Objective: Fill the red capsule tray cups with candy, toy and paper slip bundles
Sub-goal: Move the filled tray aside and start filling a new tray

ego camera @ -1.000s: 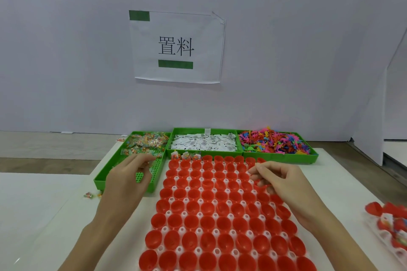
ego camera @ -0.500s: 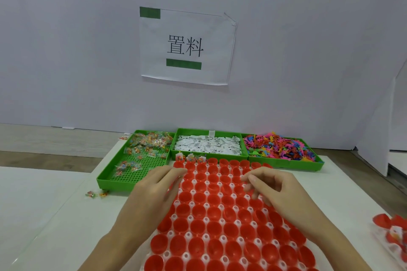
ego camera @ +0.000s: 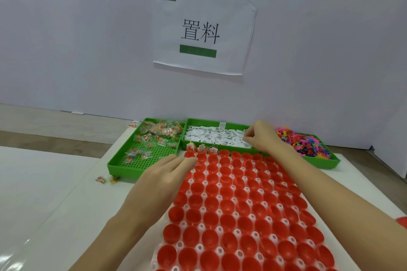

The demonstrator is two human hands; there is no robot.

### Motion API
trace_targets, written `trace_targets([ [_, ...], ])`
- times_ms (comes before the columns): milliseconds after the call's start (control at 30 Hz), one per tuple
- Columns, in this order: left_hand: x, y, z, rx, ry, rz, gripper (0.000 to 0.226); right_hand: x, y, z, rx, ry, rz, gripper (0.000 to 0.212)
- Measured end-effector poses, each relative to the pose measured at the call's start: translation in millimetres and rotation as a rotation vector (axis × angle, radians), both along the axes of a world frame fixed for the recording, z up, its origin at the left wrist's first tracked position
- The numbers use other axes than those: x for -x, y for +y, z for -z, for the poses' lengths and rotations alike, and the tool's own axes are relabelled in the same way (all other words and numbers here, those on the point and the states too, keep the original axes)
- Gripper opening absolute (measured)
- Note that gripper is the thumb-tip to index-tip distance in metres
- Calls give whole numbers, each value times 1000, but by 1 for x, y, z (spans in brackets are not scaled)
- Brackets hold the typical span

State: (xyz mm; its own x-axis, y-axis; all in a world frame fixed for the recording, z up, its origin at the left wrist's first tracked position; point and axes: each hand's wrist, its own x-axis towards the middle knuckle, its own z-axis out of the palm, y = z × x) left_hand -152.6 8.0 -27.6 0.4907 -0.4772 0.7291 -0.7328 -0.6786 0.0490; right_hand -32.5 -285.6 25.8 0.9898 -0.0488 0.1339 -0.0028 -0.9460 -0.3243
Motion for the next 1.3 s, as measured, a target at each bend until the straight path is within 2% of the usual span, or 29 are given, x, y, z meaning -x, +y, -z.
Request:
trace_targets([
  [33,0,1,0,-7,0,-5,46,-6,0,4,51,35,18,17],
  [133,0,1,0,-22,15,-12,46,-17,4,12,146,73,81,39],
  [267,1,0,-2,-19,-6,2,39,-23,10,11,218,101,80,26],
  [467,3,1,-4,-21,13,-21,43,-22,14,14,297,48,99,3],
  [567,3,1,-5,-4,-24,-18,28,-19,11,18,288,-3,113,30],
  [600,4,1,-6,7,-36,-5,19,-16,10,19,262,-26,112,33],
  [700,7,-1,-10,38,-34,8,41,-8,5,18,84,-104,120,25],
  [733,7,0,-11,34,-38,4,41,-5,3,16,8,-129,113,21],
  [833,8,0,-12,23,-60,-19,33,10,-4,7,-236,-201,55,14],
  [933,9,-5,-14,175,1,-12,21,45,-8,-2,-485,-201,-18,13],
  [1067,18,-21,-20,483,199,74,20,109,-2,-6,-680,-226,-123,8],
  [1167,29,-31,-24,666,444,206,24,153,10,1,-829,-222,-145,10],
  [1300,42,-42,-28,733,676,354,27,186,28,6,-890,-174,-223,12],
])
